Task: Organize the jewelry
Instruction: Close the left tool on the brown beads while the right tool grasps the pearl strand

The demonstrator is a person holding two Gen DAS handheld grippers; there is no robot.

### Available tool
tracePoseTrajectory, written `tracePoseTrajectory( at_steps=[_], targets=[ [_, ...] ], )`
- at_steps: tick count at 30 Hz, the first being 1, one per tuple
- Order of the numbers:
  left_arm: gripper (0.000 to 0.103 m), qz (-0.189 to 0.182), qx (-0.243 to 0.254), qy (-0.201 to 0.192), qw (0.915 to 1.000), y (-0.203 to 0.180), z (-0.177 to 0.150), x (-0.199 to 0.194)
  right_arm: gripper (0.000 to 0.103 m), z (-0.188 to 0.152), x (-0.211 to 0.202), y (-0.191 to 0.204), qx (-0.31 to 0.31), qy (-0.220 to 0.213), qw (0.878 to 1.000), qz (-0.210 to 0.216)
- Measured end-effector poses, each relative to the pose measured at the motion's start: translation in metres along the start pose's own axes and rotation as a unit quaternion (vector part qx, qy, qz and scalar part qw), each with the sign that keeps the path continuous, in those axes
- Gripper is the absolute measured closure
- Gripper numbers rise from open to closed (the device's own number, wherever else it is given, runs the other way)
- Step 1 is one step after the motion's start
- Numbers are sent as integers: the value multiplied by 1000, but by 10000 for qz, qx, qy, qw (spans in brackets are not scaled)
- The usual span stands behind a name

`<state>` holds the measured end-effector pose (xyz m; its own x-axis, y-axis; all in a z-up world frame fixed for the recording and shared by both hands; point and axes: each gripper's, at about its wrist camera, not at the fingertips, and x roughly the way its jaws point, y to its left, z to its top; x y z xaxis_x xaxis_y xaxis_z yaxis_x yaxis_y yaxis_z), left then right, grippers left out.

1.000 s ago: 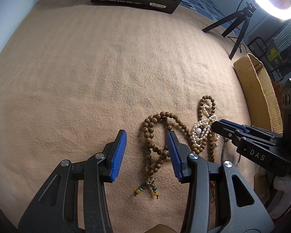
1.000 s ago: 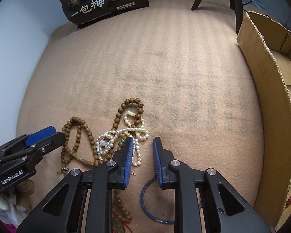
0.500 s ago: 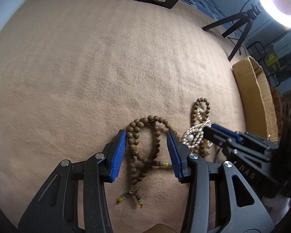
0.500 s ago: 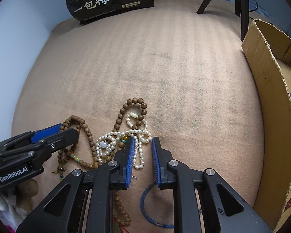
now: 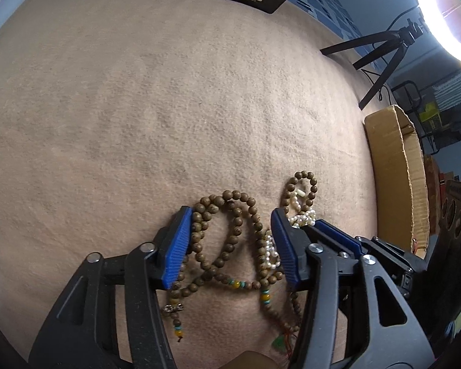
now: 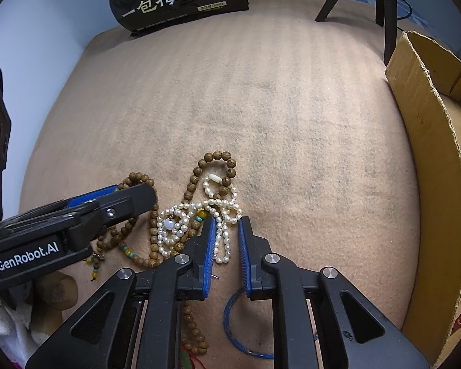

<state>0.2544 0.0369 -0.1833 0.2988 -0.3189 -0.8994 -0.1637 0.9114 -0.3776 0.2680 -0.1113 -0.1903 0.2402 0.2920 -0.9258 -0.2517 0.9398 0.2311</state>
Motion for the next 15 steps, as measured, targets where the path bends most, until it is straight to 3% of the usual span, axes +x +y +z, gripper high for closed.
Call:
tracePoseTrajectory(
  at_steps=[11, 13, 15],
  targets=[
    [47, 623, 415, -165, 9971, -21, -2, 13, 97, -2, 3, 2, -122, -49, 9999, -99],
    [53, 871, 659, -246, 9937, -28, -4, 17, 98, -3, 3, 4, -164, -61, 9997, -143],
    [64, 1048, 853, -315, 9903, -31, -5, 19, 98, -3, 3, 5, -170, -77, 9997, -150]
  ],
)
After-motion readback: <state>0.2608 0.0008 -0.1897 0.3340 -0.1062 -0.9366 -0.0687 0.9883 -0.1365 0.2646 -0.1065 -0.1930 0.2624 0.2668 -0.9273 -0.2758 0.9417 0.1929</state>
